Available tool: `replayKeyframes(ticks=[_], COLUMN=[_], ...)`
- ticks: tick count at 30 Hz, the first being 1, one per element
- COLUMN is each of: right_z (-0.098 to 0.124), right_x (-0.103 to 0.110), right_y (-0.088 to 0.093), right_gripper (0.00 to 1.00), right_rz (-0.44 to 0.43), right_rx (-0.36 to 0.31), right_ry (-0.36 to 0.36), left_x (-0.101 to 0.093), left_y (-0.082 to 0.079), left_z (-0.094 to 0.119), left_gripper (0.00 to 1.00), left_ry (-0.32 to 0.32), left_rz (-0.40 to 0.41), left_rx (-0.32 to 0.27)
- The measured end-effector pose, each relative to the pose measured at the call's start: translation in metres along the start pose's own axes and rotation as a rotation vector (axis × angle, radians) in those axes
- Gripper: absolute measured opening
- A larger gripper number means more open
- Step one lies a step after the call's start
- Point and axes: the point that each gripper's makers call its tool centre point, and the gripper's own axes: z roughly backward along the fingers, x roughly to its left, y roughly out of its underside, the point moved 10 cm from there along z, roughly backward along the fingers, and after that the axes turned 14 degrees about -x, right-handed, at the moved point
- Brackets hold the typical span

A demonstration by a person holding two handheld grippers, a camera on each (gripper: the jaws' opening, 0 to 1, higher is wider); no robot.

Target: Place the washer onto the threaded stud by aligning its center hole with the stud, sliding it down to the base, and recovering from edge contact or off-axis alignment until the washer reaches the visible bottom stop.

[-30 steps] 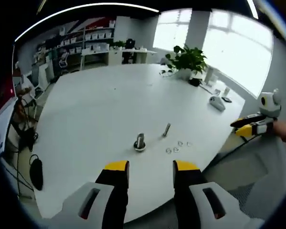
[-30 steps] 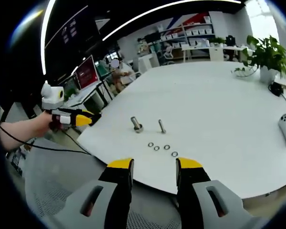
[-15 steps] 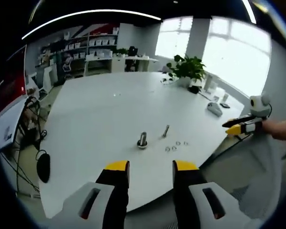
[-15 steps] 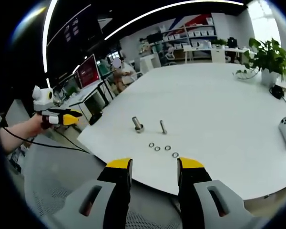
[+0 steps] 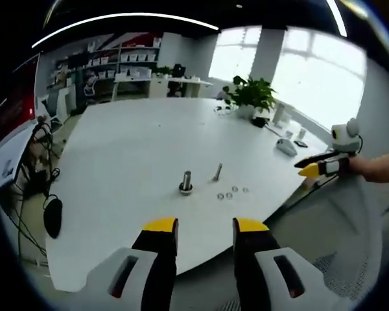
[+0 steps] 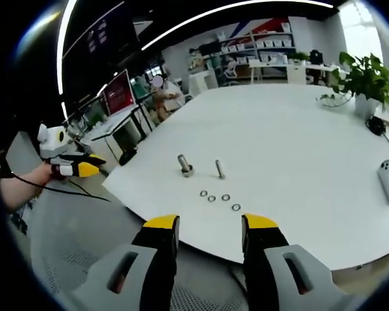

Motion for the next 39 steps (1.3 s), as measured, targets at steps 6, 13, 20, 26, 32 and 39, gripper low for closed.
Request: replayKeyframes(ticks=[6, 13, 20, 26, 32, 39], right_z=[0.0002, -0.0003, -0.0009, -0.0009, -0.0015, -0.002], right_x=[-0.0002, 0.0002, 0.0005, 0.0004, 0.0023, 0.0028], right_y=[0.0011, 0.0019, 0.003, 0.0036, 0.0049, 0.0047], right_gripper=[0.4, 0.4, 0.4, 0.4, 0.4, 0.41], right_rz=[0.001, 0.002, 0.006, 0.0, 0.003, 0.004], right_rx=[0.009, 0.018, 0.033, 0.034, 0.054, 0.056], right_ry=[0.003, 0.008, 0.005, 0.005, -0.01, -0.02], left_x=[0.0, -0.0009, 0.0004, 0.0006, 0.0013, 0.0009], left_y=[0.0067, 0.0092, 0.0064, 0.0098, 0.0099, 0.0106], left_z=[-0.002, -0.0034, -0.0029, -0.0043, -0.004, -0.0037], left_gripper=[0.31, 0.31, 0.31, 0.31, 0.31, 0.31], left_ry=[0.018, 0.054, 0.048, 0.051, 0.048, 0.041], left_rz=[0.001, 0.011, 0.037, 0.031, 0.036, 0.035], left_rx=[0.029, 0.046, 0.003, 0.035, 0.035, 0.044])
